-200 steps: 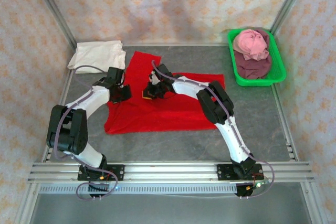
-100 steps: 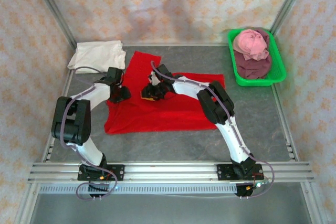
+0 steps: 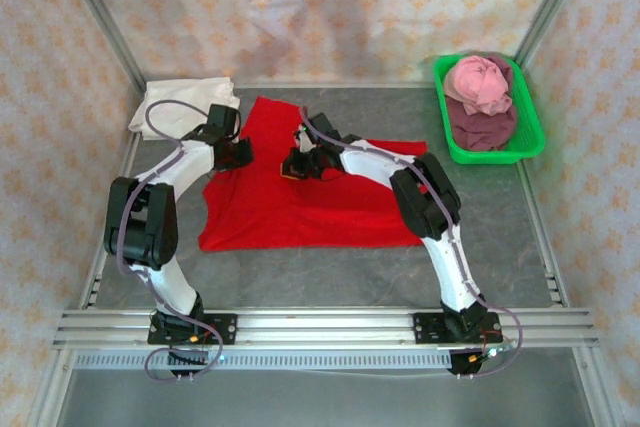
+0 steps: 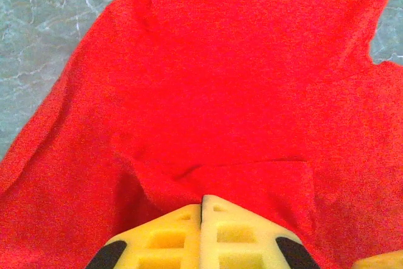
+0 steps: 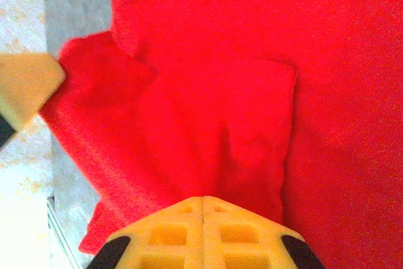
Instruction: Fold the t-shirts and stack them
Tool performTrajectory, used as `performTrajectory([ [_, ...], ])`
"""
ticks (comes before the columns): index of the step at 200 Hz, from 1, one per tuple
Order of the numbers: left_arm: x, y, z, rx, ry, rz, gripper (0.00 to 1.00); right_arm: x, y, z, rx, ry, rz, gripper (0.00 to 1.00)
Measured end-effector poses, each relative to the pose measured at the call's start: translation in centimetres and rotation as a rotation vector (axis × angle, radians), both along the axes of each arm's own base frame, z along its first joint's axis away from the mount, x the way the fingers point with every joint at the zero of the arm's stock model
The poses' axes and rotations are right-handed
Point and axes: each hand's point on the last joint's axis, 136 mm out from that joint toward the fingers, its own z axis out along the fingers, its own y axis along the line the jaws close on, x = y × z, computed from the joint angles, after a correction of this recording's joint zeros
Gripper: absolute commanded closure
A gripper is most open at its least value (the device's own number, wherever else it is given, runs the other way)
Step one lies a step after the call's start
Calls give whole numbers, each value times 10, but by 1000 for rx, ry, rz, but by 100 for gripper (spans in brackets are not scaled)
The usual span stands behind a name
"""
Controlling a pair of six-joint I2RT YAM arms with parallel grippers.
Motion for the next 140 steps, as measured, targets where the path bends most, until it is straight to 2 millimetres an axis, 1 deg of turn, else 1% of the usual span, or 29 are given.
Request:
performTrajectory([
  [4,1,0,0,2,0,-1,78,2,-1,2,3,-5,-4,100],
  [21,6,3,-2,25,15,3,76,9,-7,8,4,-25,-29,100],
  [36,7,6,-8,42,33,7,62,10,-8,9,1,-29,-35,100],
  [50,3,9,-15,65,60,6,52,11,-9,8,-4,-31,-38,100],
  [54,2,10,-17,66,66,13,49,11,-9,7,-7,-32,-40,94],
  [59,1,10,-18,72,73,12,47,11,-9,7,-10,-34,-44,81],
  [62,0,11,-19,77,79,13,43,12,-9,6,-13,-36,-45,73],
  [66,-1,13,-20,83,83,14,41,12,-10,6,-16,-34,-52,71],
  [74,-2,14,-22,91,92,22,40,13,-11,5,-25,-37,-58,74],
  [78,-3,15,-22,96,94,21,39,13,-12,4,-29,-40,-59,75],
  [94,-5,19,-23,116,105,30,39,15,-14,2,-42,-44,-70,65],
  [113,-10,23,-22,136,111,41,40,16,-19,0,-67,-54,-81,62],
  [123,-18,25,-21,140,114,46,40,15,-22,-1,-79,-59,-87,61],
  [140,-36,27,-15,138,118,50,44,8,-31,0,-101,-67,-94,62],
])
